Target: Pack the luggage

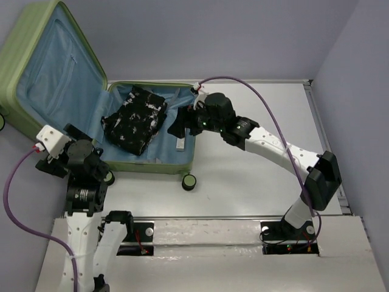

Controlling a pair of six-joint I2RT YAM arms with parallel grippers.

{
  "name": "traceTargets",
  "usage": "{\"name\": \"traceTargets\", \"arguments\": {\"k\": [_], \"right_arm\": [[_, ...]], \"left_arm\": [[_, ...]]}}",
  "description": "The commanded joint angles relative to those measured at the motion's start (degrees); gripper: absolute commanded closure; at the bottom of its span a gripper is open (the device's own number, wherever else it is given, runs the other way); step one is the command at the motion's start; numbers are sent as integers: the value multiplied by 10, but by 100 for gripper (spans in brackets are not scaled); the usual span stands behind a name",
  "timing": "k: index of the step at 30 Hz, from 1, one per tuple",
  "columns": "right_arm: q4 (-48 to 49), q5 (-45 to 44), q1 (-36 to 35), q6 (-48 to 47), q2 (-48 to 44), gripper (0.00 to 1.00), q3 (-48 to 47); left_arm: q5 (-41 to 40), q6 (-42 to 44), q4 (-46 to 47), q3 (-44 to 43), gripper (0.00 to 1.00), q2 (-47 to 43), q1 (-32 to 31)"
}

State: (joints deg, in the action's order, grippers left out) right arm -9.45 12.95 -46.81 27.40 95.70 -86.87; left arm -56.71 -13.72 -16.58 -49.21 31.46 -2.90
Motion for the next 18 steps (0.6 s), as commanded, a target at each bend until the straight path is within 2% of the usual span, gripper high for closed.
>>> {"name": "traceTargets", "arguments": {"k": [1,4,7,8,12,17,18], "right_arm": [[73,25,1,-13,-10,10,116],[88,28,1,-8,-9,10,165],[120,19,1,-7,-5,9,190],[122,16,1,-9,-4,9,192],[124,-1,1,-19,-11,9,210],[117,-69,1,-27,-14,9,223],[110,-80,1,-24,-10,9,218]], "left_arm": [[-121,85,140,-85,1,102,3],[-138,93,135,-113,2,170,15],[-146,96,139,-119,12,213,28],[-146,91,139,-115,14,234,52],[-133,77,138,-100,30,269,97],[-105,39,110,-93,43,282,131],[-107,44,110,-92,53,282,131]]}}
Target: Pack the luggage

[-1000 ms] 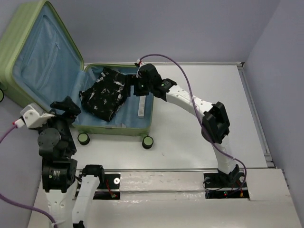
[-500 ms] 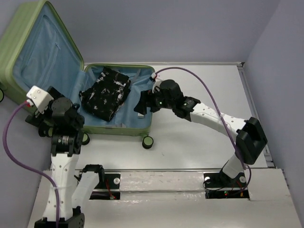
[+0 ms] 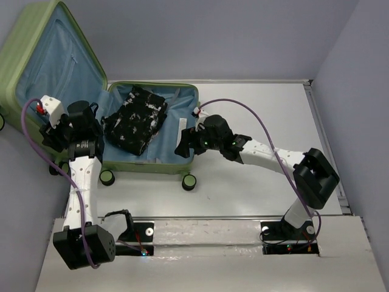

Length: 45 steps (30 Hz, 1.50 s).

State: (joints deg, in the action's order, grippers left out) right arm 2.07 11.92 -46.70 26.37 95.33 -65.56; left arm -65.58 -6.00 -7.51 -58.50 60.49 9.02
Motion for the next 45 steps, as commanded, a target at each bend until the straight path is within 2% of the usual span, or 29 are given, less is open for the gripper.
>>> {"name": "traceTargets", "arguments": {"k": [1,2,3,5,9,11,12,14,18,19,21,22,23,24,27,31,35,36,39,40,44,45], "right_arm": [[-11,-94,0,-9,-3,9,-1],[-17,-109,0,-6,0,10,-6],[-19,-125,0,-3,4,13,-12],[-19,-168,0,3,-1,19,-11],[-43,-254,0,8,-30,41,-11],[-69,-304,0,7,-43,38,-19],[-86,-323,0,8,-35,27,-36],[-118,-354,0,10,-15,19,-54],[-138,-342,0,29,34,16,-59],[-138,-336,0,34,44,21,-59],[-130,-303,0,48,72,31,-63],[-124,-293,0,51,80,44,-64],[-119,-274,0,54,86,51,-65],[-110,-268,0,56,95,68,-65],[-105,-274,0,61,101,93,-62],[-101,-284,7,67,94,93,-52],[-86,-276,32,69,59,93,-11],[-78,-272,37,69,50,93,0],[-53,-253,64,55,9,93,50],[-48,-246,72,49,-1,93,62],[-35,-198,120,32,-43,93,111],[-29,-181,138,30,-60,93,119]], "left_arm": [[-19,-24,31,6,61,-7,14],[-20,-16,35,5,67,-6,14],[-10,-13,36,3,80,-6,13],[9,-13,31,-5,93,-5,14],[35,-10,31,-14,94,-10,-10],[45,-3,37,-18,94,-19,-30],[49,-2,42,-19,94,-23,-37],[59,-2,46,-17,94,-41,-51],[77,17,71,2,94,-71,-87],[78,19,72,10,94,-77,-121],[83,23,85,18,94,-93,-150],[83,26,89,23,94,-100,-168],[95,27,90,30,94,-118,-208],[95,27,90,34,94,-128,-234],[64,31,94,56,94,-175,-358],[53,13,90,93,94,-220,-492],[62,-76,30,108,94,-222,-623],[51,-107,23,110,94,-219,-676],[38,-145,23,121,94,-207,-747],[40,-151,24,119,94,-202,-788],[66,-160,28,99,94,-175,-866],[83,-160,30,94,85,-166,-878]]}}
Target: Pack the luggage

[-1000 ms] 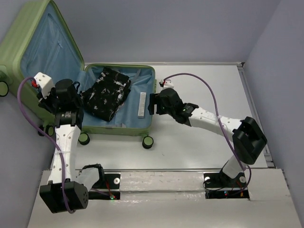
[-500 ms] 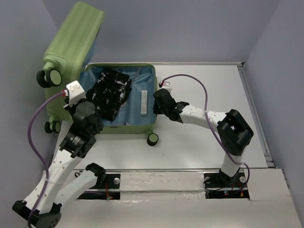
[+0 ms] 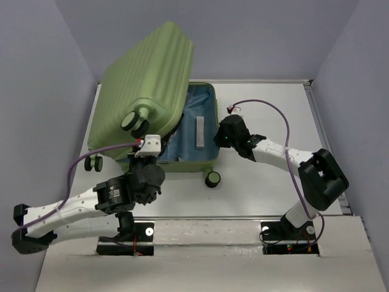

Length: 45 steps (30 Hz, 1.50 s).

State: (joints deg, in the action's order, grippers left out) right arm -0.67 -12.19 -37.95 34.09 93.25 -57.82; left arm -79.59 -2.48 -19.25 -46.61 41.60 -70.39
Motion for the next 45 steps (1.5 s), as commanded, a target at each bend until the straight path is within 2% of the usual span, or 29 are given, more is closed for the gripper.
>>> {"name": "traceTargets", "arguments": {"k": [1,2,3,4,5,6,7,8,9,11,14,15,16,17,19,20,23,24,26,27,28,30,33,35,39,42,43,45], "right_arm": [[0,76,58,-48,-47,93,59],[1,76,64,-48,-56,90,65],[0,85,69,-50,-73,77,71],[1,89,76,-53,-83,70,81],[0,97,76,-54,-92,62,84],[1,110,83,-58,-102,55,87],[-2,116,94,-59,-125,42,90],[-4,117,101,-58,-138,37,97],[-9,146,107,-58,-151,35,100],[-23,151,125,-57,-192,33,104],[-71,125,141,-50,-238,39,107],[-92,93,149,-46,-270,52,112],[-99,83,149,-44,-285,58,116],[-114,64,155,-42,-312,72,119],[-123,53,155,-41,-330,85,118],[-125,54,155,-41,-335,89,115],[-124,81,155,-42,-337,93,98],[-123,104,155,-48,-330,93,90],[-125,137,155,-57,-301,93,68],[-126,152,155,-60,-293,93,62],[-125,153,155,-61,-286,93,60],[-122,149,155,-67,-272,91,54],[-114,145,155,-68,-244,90,39],[-111,152,155,-68,-222,89,26],[-94,161,155,-67,-168,89,12],[-83,149,148,-67,-150,89,12],[-83,140,132,-69,-136,89,10],[-83,125,118,-77,-119,89,-2]], "left_arm": [[233,-191,152,-37,72,28,-106],[243,-181,159,-42,59,28,-116],[272,-172,164,-46,32,28,-125],[289,-161,179,-51,20,27,-133],[311,-152,183,-56,13,26,-137],[352,-140,183,-69,8,26,-143],[376,-132,184,-76,4,24,-145],[405,-123,184,-93,3,25,-145],[456,-100,184,-102,1,26,-145],[484,-86,176,-121,1,28,-146],[416,-97,140,-167,1,30,-143],[361,-105,128,-175,4,31,-139],[342,-108,114,-185,7,33,-132],[328,-111,91,-199,9,36,-100],[349,-127,74,-208,17,34,-42],[371,-132,71,-211,19,35,39],[477,-135,58,-218,23,53,193],[570,-135,56,-225,23,82,313],[700,-146,60,-224,25,116,449],[817,-167,68,-212,27,146,516],[861,-182,80,-199,28,159,635],[921,-235,118,-163,28,178,756],[953,-304,169,-112,29,183,807],[959,-330,216,-70,35,176,841],[876,-322,210,-52,44,204,877],[885,-313,210,-47,59,271,892],[899,-311,210,-48,71,290,892],[932,-313,221,-38,85,327,889]]}}
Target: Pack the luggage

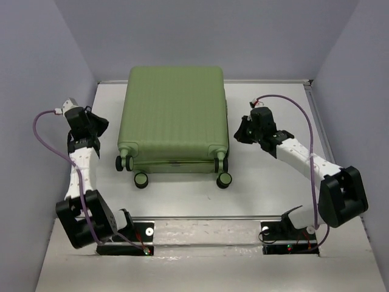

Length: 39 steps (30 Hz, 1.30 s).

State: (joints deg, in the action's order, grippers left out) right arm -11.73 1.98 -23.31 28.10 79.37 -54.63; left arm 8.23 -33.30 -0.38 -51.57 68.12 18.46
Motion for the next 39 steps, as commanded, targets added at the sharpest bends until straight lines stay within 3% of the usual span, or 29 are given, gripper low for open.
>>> {"name": "traceTargets", "arguments": {"k": [1,10,15,18,22,24,27,29,30,32,34,37,39], "right_arm": [[27,-17,-37,-18,40,89,-39],[38,-2,-60,-21,127,88,-106],[49,57,-60,-49,188,88,-167],[15,90,-60,-91,241,88,-265],[-80,118,-42,-110,332,88,-450],[-115,124,-23,-95,361,84,-537],[-141,123,4,-68,357,72,-599],[-154,88,17,-62,328,54,-610],[-172,51,17,-64,315,38,-613],[-189,12,17,-73,287,24,-610],[-216,-36,17,-89,243,17,-599],[-218,-54,17,-98,167,17,-553],[-208,-47,17,-98,128,27,-487]], "left_arm": [[76,-6,48,19,94,69,-2],[92,-28,96,112,94,75,-92],[78,-55,140,224,94,-7,-164],[16,-59,135,294,94,-84,-239],[14,-110,135,378,94,-202,-304],[-1,-142,111,400,94,-279,-351],[-23,-141,52,375,94,-355,-383],[-28,-128,7,333,94,-387,-396],[-35,-113,-10,318,94,-395,-402],[-42,-94,-51,285,94,-407,-405],[-67,-52,-95,216,94,-419,-405],[-131,3,-126,98,94,-399,-405],[-174,53,-152,4,89,-354,-405]]}}
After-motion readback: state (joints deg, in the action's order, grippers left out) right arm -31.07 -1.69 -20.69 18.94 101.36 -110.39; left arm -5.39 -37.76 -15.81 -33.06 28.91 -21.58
